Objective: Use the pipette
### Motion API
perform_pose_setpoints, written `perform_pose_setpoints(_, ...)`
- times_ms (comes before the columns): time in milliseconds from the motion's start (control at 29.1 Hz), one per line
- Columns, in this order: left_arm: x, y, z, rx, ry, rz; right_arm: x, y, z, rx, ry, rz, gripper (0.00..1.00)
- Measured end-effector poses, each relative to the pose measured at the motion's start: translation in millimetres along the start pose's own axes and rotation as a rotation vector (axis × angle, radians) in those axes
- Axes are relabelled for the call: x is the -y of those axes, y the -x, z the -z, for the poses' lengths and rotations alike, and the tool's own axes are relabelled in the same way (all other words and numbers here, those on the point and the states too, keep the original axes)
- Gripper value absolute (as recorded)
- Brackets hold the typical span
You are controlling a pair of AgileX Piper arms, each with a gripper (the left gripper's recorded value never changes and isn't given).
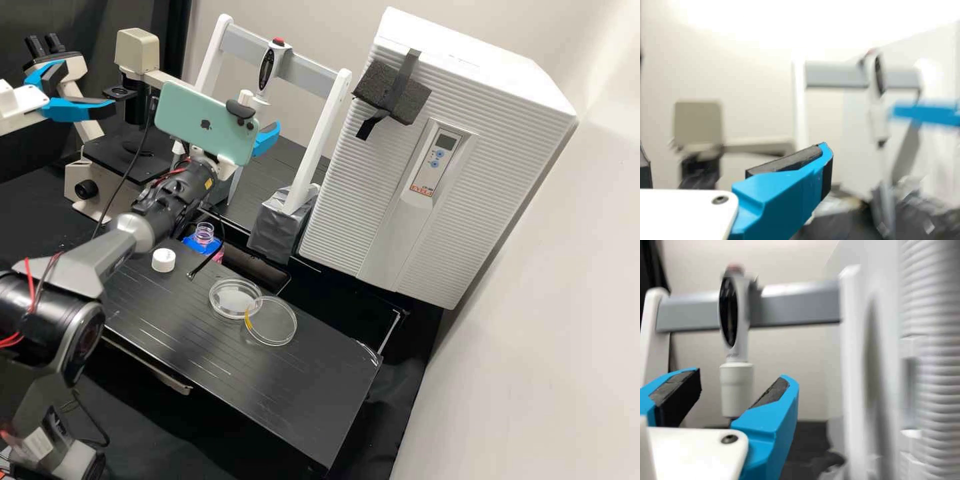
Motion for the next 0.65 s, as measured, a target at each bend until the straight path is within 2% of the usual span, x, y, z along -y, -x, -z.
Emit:
perform_pose_setpoints(34,4.2,2.8,0.1,-0.017,-0.015,0.01,-3.0,8.4,-0.3,-0.013,0.009,-0.034,1.0)
perform_pose_setpoints(69,9.4,6.4,-0.3,-0.031,-0.021,0.024,-3.8,17.7,-2.8,-0.019,0.02,-0.069,1.0)
perform_pose_setpoints(103,16.5,11.8,-0.2,-0.05,-0.027,0.041,-6.6,29.0,-5.2,-0.025,0.034,-0.124,1.0)
perform_pose_setpoints(137,21.1,15.8,-0.4,-0.064,-0.031,0.05,-5.6,36.5,-9.9,-0.021,0.044,-0.146,1.0)
perform_pose_setpoints(172,24.8,18.9,-1.0,-0.073,-0.029,0.058,-5.3,43.5,-14.1,-0.015,0.053,-0.166,1.0)
perform_pose_setpoints(275,35.8,28.9,-0.4,-0.106,-0.05,0.067,-1.2,60.7,-27.1,0.007,0.067,-0.198,1.0)
perform_pose_setpoints(378,45.8,40.0,1.3,-0.149,-0.064,0.044,4.2,75.8,-41.9,0.046,0.082,-0.222,1.0)
perform_pose_setpoints(481,55.8,52.5,6.1,-0.189,-0.075,0.024,8.9,87.7,-52.7,0.073,0.071,-0.256,1.0)
perform_pose_setpoints(550,61.0,58.7,9.1,-0.218,-0.07,0.032,13.1,95.5,-59.2,0.08,0.071,-0.269,1.0)
perform_pose_setpoints(653,63.4,63.2,12.7,-0.251,-0.062,0.036,15.2,102.7,-64.4,0.067,0.03,-0.292,1.0)
